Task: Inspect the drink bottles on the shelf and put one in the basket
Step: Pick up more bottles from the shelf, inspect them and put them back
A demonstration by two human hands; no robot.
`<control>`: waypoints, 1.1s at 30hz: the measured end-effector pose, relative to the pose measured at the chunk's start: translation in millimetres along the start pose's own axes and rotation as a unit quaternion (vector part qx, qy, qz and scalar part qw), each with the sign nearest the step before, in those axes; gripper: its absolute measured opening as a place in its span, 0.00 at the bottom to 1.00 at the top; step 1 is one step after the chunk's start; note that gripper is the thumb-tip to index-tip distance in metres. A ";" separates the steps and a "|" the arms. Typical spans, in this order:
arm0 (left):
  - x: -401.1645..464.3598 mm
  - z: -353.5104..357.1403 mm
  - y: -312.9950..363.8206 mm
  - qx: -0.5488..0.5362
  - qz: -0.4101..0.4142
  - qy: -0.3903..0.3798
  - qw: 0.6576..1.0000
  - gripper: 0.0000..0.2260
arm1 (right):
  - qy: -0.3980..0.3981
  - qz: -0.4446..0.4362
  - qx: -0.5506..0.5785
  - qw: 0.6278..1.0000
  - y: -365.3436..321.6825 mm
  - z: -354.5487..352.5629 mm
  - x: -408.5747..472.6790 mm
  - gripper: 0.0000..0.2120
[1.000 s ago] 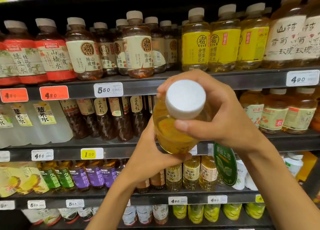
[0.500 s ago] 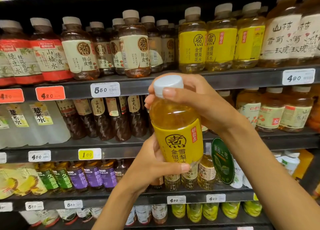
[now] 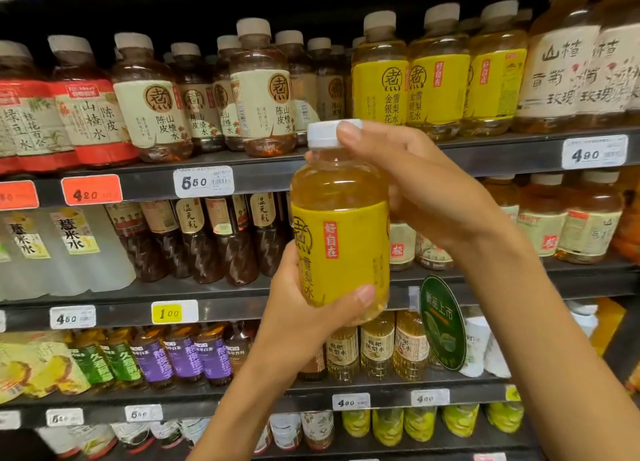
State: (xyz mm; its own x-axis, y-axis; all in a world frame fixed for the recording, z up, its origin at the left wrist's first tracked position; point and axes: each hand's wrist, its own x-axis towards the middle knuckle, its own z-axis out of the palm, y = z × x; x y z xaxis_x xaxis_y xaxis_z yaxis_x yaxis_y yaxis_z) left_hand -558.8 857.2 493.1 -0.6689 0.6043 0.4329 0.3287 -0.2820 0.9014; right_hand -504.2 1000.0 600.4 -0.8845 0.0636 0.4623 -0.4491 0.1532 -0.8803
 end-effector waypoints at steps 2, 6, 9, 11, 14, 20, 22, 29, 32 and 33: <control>-2.5 -1.4 3.9 -0.060 -0.054 -0.053 0.995 0.39 | -0.028 0.024 0.043 0.998 3.0 -3.5 7.0 0.14; -8.7 -1.7 4.4 -0.203 -0.150 -0.101 0.962 0.47 | -0.091 0.073 0.149 0.982 13.6 2.3 17.8 0.12; -6.5 -4.0 0.8 -0.250 -0.160 -0.107 0.949 0.47 | -0.069 0.058 0.153 0.984 18.3 3.6 19.3 0.10; -4.3 -6.3 -1.4 -0.283 -0.162 -0.107 0.939 0.47 | -0.038 0.049 0.140 0.988 17.8 5.0 19.1 0.10; -0.4 -12.9 -2.7 -0.271 -0.120 -0.117 0.948 0.37 | 0.016 0.037 0.115 0.993 13.4 6.1 17.4 0.11; 2.0 -9.1 -3.6 -0.166 -0.071 -0.069 0.981 0.33 | 0.148 0.010 0.014 0.989 13.7 14.2 12.8 0.15; 3.1 -4.6 -6.7 -0.104 -0.068 -0.052 0.991 0.37 | 0.161 0.006 -0.002 0.987 15.2 16.2 12.3 0.13; 14.0 -2.4 -3.1 -0.098 -0.027 -0.041 0.994 0.28 | 0.125 -0.027 -0.030 0.991 8.2 6.4 14.7 0.14; 28.4 -4.0 4.8 -0.109 -0.018 -0.041 0.993 0.25 | 0.110 -0.041 -0.002 0.993 2.2 1.0 23.6 0.14; 35.0 -4.7 7.4 -0.105 -0.013 -0.041 0.994 0.24 | 0.117 -0.050 -0.006 0.992 0.9 0.0 28.6 0.13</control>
State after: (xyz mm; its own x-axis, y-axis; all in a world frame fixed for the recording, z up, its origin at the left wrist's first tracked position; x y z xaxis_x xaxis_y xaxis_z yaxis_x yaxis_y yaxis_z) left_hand -582.9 872.8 515.1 -0.6158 0.6697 0.4150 0.1594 -0.4100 0.8981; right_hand -529.9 1002.0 612.9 -0.7816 0.2743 0.5602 -0.5296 0.1827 -0.8283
